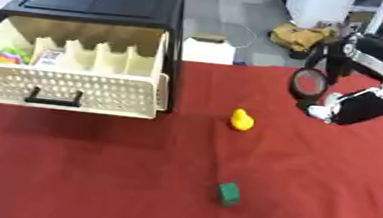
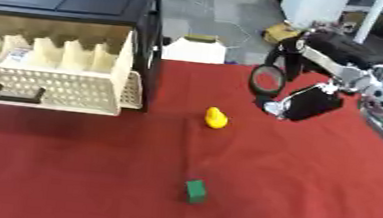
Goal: Pick up objects from table and place into drawer.
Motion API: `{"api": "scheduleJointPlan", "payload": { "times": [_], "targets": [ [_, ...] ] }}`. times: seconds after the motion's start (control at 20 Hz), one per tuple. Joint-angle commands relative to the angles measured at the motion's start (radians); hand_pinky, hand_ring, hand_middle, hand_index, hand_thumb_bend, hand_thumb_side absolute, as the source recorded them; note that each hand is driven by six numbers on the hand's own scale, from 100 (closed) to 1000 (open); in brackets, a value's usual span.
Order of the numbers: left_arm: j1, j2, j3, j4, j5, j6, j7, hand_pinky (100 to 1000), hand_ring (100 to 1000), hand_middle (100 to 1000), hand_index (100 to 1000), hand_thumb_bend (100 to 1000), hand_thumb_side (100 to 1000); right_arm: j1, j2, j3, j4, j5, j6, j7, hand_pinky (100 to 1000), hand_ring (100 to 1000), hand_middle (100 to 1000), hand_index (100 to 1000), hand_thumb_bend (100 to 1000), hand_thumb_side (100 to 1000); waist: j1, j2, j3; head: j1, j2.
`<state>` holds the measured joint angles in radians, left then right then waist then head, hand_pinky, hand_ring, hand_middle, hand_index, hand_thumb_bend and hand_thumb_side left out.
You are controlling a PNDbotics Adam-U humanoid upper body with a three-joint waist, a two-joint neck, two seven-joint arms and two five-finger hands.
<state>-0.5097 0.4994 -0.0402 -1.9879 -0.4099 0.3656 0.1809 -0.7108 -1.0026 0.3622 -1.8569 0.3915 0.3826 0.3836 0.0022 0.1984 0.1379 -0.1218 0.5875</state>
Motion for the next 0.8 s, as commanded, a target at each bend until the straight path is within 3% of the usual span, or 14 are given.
{"api": "scheduleJointPlan", "payload": {
  "times": [0.05,0.6,0.8],
  "targets": [
    [-0.017,0.026,0.004,-0.012,0.002,-0.001,-0.003,100,100,100,695,303,1000,-0.049,0.001,0.000,0.019,-0.007,0.002,0.009,623,588,407,612,346,310,-0.003,-0.020,0.003,-0.005,-0.010],
    [-0.024,0.023,0.000,-0.012,0.003,-0.002,-0.008,100,100,100,693,309,1000,-0.198,0.091,0.038,0.118,0.015,-0.010,0.037,624,586,401,609,339,319,-0.017,-0.027,0.015,-0.017,-0.016],
    [-0.024,0.022,0.000,-0.012,0.003,-0.002,-0.008,100,100,100,693,309,1000,-0.220,0.107,0.044,0.142,0.021,-0.018,0.040,624,586,401,609,339,319,-0.018,-0.028,0.015,-0.017,-0.017]
  ]
}}
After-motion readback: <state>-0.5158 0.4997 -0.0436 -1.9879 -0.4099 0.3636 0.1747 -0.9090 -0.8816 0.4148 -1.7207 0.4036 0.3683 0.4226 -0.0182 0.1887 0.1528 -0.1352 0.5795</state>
